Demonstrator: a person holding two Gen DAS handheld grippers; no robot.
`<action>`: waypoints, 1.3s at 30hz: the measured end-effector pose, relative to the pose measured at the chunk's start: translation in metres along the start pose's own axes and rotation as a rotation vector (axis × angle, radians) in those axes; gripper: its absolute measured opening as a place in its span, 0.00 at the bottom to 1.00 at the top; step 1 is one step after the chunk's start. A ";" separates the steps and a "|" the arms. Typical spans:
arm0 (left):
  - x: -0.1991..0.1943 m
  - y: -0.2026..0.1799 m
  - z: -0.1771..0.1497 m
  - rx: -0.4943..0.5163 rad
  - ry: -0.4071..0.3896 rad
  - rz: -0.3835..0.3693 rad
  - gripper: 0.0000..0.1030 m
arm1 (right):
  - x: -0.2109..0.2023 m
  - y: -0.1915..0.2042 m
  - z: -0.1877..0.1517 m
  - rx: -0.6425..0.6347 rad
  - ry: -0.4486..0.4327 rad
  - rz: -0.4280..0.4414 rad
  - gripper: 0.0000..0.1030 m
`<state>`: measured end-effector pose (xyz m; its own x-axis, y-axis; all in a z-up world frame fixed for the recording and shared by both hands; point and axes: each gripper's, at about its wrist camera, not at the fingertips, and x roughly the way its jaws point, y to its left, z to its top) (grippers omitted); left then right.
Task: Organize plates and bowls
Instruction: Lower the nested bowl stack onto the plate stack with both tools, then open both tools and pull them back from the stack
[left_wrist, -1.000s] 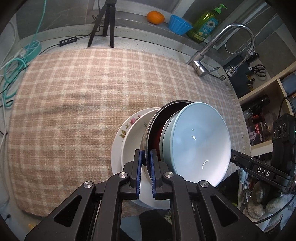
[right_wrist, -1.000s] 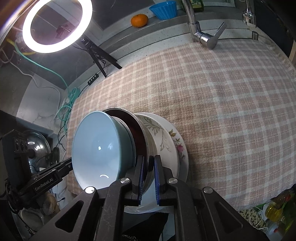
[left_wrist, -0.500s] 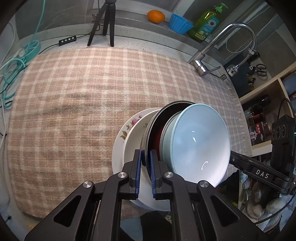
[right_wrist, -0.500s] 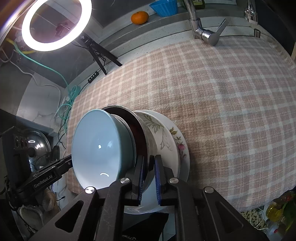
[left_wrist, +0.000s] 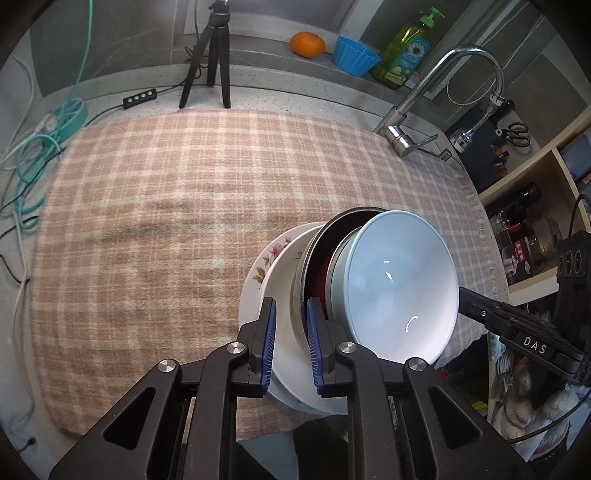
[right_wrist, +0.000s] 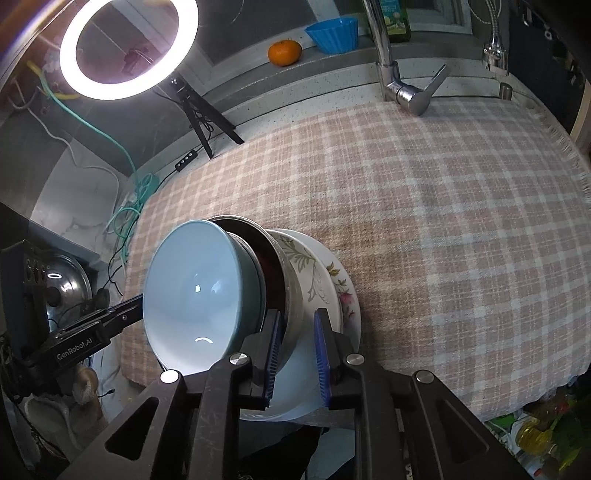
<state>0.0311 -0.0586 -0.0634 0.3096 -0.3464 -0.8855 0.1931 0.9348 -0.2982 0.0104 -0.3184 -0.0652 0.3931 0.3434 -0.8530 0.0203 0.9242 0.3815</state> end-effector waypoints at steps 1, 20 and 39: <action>-0.002 0.000 0.000 0.002 -0.010 0.010 0.15 | -0.003 0.001 -0.001 -0.009 -0.012 -0.012 0.16; -0.057 -0.026 -0.025 0.114 -0.242 0.140 0.34 | -0.049 0.022 -0.028 -0.093 -0.232 -0.118 0.31; -0.083 -0.048 -0.043 0.159 -0.329 0.160 0.64 | -0.081 0.050 -0.055 -0.172 -0.401 -0.204 0.64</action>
<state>-0.0440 -0.0715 0.0094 0.6244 -0.2280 -0.7471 0.2515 0.9642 -0.0841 -0.0715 -0.2910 0.0034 0.7211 0.0921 -0.6867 -0.0053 0.9918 0.1275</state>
